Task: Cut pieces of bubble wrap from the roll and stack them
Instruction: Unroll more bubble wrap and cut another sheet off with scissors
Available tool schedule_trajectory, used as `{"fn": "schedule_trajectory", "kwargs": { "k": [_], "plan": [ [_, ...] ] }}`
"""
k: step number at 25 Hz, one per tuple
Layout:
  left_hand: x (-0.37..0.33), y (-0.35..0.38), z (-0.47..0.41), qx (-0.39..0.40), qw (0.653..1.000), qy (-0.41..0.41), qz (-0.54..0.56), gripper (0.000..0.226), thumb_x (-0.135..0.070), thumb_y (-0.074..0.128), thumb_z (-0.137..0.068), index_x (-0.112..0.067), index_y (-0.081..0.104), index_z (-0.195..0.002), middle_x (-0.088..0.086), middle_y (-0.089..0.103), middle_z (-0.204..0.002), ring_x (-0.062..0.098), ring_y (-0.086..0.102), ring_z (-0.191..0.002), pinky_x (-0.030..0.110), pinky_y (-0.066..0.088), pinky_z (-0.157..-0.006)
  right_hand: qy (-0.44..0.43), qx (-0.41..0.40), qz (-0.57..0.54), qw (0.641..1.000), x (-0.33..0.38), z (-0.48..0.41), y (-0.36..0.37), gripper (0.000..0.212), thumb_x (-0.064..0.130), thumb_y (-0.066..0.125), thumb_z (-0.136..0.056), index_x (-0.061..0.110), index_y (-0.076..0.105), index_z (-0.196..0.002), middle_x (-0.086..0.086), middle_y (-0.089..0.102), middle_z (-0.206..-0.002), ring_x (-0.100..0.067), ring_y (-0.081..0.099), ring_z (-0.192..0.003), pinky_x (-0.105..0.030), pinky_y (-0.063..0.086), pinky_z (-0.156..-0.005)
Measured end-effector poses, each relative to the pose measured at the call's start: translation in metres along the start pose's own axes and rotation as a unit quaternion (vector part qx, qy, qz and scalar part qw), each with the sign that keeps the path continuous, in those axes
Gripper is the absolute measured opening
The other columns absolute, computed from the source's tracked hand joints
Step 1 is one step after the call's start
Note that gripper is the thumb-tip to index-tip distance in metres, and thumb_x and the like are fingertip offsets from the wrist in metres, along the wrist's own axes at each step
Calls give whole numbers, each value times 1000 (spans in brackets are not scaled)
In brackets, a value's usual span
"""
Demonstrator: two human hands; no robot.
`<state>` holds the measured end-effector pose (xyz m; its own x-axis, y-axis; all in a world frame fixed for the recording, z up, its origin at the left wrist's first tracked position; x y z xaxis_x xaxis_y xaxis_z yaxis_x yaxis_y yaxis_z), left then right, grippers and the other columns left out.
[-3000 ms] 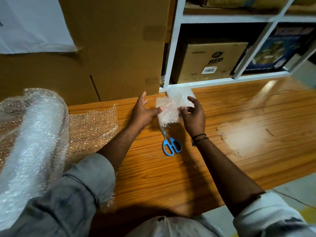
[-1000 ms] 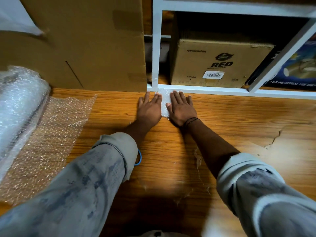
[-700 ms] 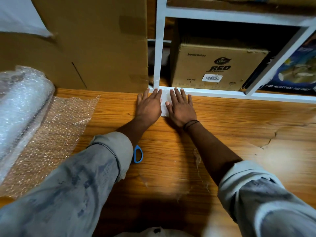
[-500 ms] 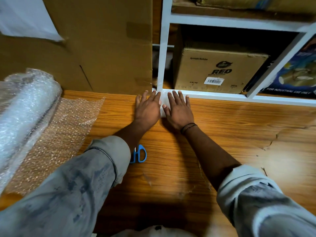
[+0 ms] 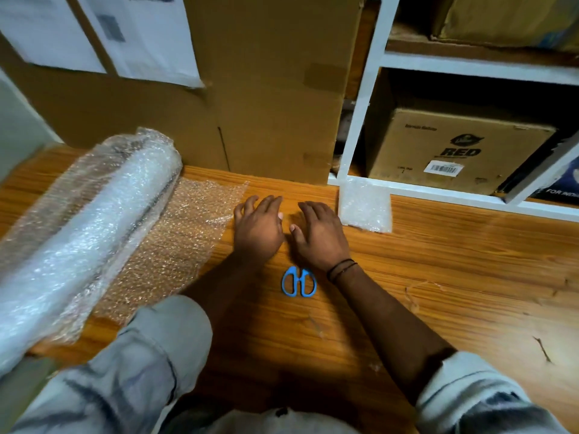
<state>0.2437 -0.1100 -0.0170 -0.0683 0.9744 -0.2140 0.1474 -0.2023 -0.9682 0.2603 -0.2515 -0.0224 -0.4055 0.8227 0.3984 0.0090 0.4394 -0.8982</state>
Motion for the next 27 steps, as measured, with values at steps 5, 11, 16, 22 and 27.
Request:
{"fn": "schedule_trajectory", "kwargs": {
  "k": [5,11,16,22,27],
  "plan": [
    [91,-20,21,-9,1000,-28,-7,45,-29,45,-104,-25,50,-149,0,52,-153,31,37,-144,47,23,-114,0,4,-39,999,77,-1,33,54,34,61,-96,13,54,-145,-10,56,-145,-31,46,-137,-46,39,-110],
    [199,-22,49,-5,999,-37,14,53,-31,34,-96,-21,61,-140,7,57,-147,37,46,-138,49,28,-114,-20,49,-58,997,190,4,103,48,26,52,-90,7,62,-133,-16,59,-139,-37,50,-132,-48,42,-108],
    [265,-22,63,42,999,-19,19,58,-32,26,-100,-22,46,-153,6,38,-163,32,27,-153,45,15,-125,116,53,-152,980,257,-5,153,70,37,28,-90,1,46,-148,-23,33,-163,-40,23,-155,-50,17,-127],
    [306,-26,73,51,995,84,-15,58,-33,37,-101,-15,41,-156,16,31,-165,38,18,-155,48,8,-126,89,82,71,990,270,-1,196,77,59,17,-106,10,13,-165,-17,0,-173,-33,-6,-160,-51,-6,-128],
    [341,-26,68,52,995,72,-35,70,-57,33,-98,-15,43,-154,21,29,-165,44,21,-153,57,12,-124,100,82,108,986,254,1,190,82,68,12,-102,18,12,-166,-11,0,-174,-29,-6,-161,-51,-6,-128]
  ]
}}
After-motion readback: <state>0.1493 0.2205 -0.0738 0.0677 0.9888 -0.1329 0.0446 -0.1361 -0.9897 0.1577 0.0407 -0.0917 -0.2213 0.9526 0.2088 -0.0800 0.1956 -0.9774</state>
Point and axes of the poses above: each hand's wrist, its own z-axis away from the middle knuckle, its own y-axis out of the palm, x = y × z, the point moved 7 cm from there along -z, towards the middle knuckle
